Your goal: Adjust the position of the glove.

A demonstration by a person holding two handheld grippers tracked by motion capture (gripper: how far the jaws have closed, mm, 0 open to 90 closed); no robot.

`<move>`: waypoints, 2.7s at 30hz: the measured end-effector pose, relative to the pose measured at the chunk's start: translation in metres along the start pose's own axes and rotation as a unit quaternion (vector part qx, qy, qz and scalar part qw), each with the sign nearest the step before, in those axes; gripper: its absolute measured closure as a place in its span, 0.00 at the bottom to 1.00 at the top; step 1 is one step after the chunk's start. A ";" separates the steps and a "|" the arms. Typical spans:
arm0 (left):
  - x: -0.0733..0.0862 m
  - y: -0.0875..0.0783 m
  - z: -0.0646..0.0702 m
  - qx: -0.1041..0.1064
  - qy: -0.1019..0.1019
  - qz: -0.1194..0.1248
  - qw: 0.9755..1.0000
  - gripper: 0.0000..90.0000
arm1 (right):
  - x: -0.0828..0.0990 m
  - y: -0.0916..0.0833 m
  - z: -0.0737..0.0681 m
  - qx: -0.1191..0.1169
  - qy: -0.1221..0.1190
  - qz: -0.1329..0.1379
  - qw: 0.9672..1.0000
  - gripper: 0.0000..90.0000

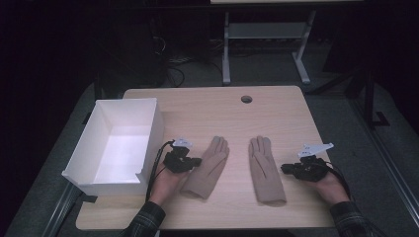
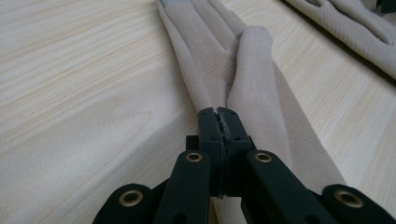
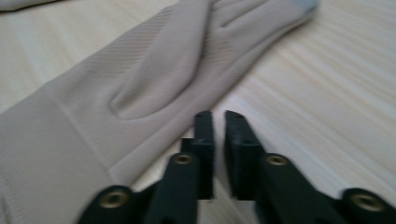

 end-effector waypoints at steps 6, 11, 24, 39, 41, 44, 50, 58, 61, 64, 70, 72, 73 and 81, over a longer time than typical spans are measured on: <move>-0.003 -0.002 0.001 0.007 -0.006 0.010 1.000 0.99 | -0.003 0.011 -0.007 -0.028 -0.014 -0.018 0.999 1.00; -0.006 -0.003 0.001 0.011 -0.011 0.018 1.000 0.99 | -0.009 0.018 -0.012 -0.033 -0.019 -0.019 0.999 1.00; -0.034 0.006 0.006 0.021 -0.028 0.054 0.998 0.99 | -0.025 0.035 -0.021 -0.040 -0.037 -0.021 0.998 1.00; -0.056 0.020 0.024 0.032 -0.020 0.069 0.997 0.99 | -0.033 0.043 -0.024 -0.045 -0.049 -0.015 0.998 1.00; -0.059 0.020 0.029 0.038 -0.018 0.074 0.996 0.99 | -0.034 0.043 -0.024 -0.046 -0.048 -0.015 0.998 1.00; -0.063 0.019 0.036 0.046 -0.012 0.077 0.996 0.99 | -0.034 0.046 -0.026 -0.048 -0.049 -0.016 0.998 1.00; -0.064 0.016 0.042 0.057 -0.010 0.078 0.995 0.99 | -0.037 0.052 -0.030 -0.051 -0.058 -0.022 0.997 1.00; -0.068 0.008 0.046 0.071 -0.008 0.090 0.993 0.99 | -0.034 0.034 -0.016 -0.021 -0.035 -0.004 0.999 1.00; -0.069 0.008 0.052 0.077 -0.006 0.094 0.993 0.99 | -0.033 0.040 -0.016 -0.021 -0.034 -0.015 0.999 1.00; -0.069 0.009 0.056 0.079 -0.001 0.093 0.992 0.99 | -0.034 0.044 -0.018 -0.021 -0.038 -0.020 0.999 1.00; -0.068 0.013 0.062 0.084 0.010 0.087 0.993 0.99 | -0.036 0.049 -0.022 -0.026 -0.044 -0.020 0.998 1.00; -0.068 0.013 0.064 0.086 0.017 0.088 0.992 0.99 | -0.037 0.051 -0.024 -0.031 -0.037 -0.019 0.999 1.00; -0.068 0.013 0.065 0.088 0.016 0.089 0.992 0.99 | -0.038 0.052 -0.025 -0.034 -0.036 -0.018 0.999 1.00; -0.068 0.011 0.071 0.099 0.033 0.088 0.991 0.99 | -0.048 0.067 -0.033 -0.052 -0.049 -0.022 0.997 1.00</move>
Point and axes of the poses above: each handheld gripper's, and its own axes: y roughly forward along the jaws, x roughly out of its underside, z roughly to its right, the point moved 4 cm from there along y, roughly forward along the jaws, and after that the axes turned 13 degrees about -x, right-handed, at the moved point
